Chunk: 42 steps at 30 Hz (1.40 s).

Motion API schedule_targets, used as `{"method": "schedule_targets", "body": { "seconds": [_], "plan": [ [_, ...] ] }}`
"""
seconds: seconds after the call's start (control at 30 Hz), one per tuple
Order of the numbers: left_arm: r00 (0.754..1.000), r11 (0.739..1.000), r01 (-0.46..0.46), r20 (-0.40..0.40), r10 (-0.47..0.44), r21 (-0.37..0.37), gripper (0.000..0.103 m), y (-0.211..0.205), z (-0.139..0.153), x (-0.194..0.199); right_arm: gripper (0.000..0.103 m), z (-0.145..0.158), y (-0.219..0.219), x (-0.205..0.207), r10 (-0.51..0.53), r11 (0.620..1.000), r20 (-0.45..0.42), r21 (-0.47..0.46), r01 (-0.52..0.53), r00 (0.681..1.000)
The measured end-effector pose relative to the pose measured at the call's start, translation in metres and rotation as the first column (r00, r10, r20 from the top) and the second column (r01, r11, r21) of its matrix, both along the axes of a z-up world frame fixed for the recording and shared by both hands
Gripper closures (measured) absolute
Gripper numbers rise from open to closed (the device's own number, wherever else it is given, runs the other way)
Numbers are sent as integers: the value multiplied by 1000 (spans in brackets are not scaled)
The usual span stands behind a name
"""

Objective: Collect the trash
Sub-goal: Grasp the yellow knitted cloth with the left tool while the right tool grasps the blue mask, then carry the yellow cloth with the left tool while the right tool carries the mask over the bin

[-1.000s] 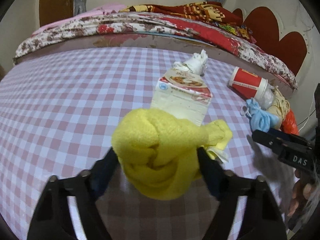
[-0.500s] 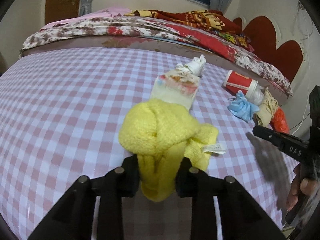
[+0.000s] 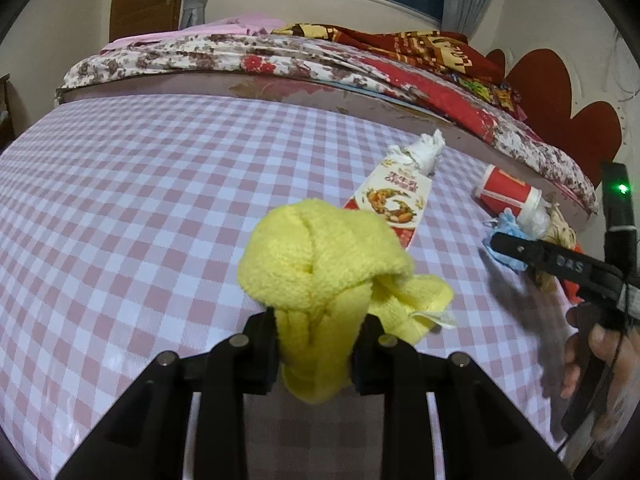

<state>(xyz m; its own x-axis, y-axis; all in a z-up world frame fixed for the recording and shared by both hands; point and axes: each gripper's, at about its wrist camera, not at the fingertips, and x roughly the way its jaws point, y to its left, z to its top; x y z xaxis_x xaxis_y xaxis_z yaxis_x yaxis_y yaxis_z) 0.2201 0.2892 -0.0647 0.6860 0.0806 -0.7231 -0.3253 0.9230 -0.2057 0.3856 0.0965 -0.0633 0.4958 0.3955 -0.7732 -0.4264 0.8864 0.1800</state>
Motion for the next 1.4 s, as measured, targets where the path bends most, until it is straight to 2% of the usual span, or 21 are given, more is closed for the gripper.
{"method": "schedule_targets", "body": {
  "seconds": [0.07, 0.1, 0.13, 0.2, 0.43, 0.67, 0.97, 1.4],
  "plan": [
    [1000, 1000, 6, -2, -6, 2, 75, 1, 0, 2, 58, -2, 4, 4, 2, 1000, 9, -21, -2, 1000],
    [1000, 1000, 9, -3, -9, 4, 75, 1, 0, 2, 86, -2, 5, 6, 17, 1000, -4, -18, -17, 1000],
    [1000, 1000, 14, -2, -14, 7, 75, 0, 0, 1, 88, -3, 5, 6, 33, 999, -18, -3, -34, 999],
    [1000, 1000, 24, 3, -24, 14, 76, -1, 1, -2, 91, 0, 6, -2, 59, 998, 8, -20, -59, 998],
    [998, 999, 42, 52, -43, 32, 78, -13, 11, -20, 94, 18, 2, -51, 181, 983, 100, -31, -179, 978],
    [994, 998, 58, 90, -61, 32, 78, -31, 23, -39, 94, 38, -21, -88, 207, 978, 147, -16, -207, 967],
    [985, 993, 108, 128, -112, 43, 78, -71, 39, -61, 94, 55, -80, -134, 169, 985, 186, -10, -170, 968],
    [962, 975, 214, 159, -221, 61, 78, -148, 50, -79, 94, 71, -175, -174, 51, 998, 205, 31, -59, 977]
  ]
}}
